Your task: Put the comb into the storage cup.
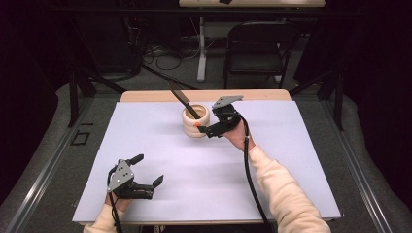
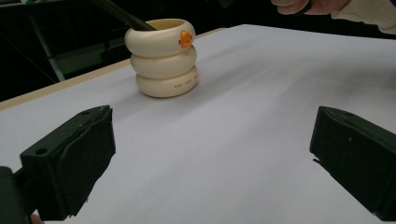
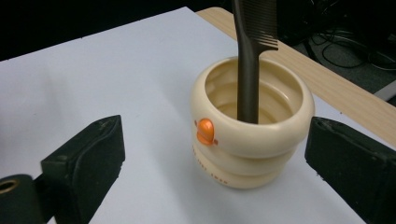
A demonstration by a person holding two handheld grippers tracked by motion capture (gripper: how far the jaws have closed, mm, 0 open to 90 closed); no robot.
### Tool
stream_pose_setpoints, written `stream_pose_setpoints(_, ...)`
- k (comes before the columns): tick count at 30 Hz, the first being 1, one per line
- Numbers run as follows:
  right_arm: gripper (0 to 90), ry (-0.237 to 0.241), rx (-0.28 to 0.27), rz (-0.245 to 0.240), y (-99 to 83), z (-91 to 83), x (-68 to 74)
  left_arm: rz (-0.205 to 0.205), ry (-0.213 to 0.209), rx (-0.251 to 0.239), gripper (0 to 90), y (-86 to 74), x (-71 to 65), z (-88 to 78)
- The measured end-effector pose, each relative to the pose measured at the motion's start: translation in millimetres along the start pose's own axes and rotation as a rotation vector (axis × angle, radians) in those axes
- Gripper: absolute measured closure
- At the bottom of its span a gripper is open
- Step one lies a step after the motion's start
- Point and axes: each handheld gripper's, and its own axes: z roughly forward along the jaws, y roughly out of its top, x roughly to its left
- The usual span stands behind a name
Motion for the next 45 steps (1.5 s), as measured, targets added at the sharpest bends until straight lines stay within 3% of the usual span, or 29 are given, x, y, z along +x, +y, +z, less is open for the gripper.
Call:
stream_pose_setpoints(14, 0.3, 0.019, 0.026, 0.018, -23.6, -24.3, 4.3, -0.001, 0.002, 0.001, 0.1, 0.5, -0.6, 0.9)
stream_pose_setpoints(45, 0.0, 0.004, 0.070, -0.022, -52.8, -66.0, 25.7, -0.001, 0.009, 0.007, 0.1, -0.3, -0.5, -2.1)
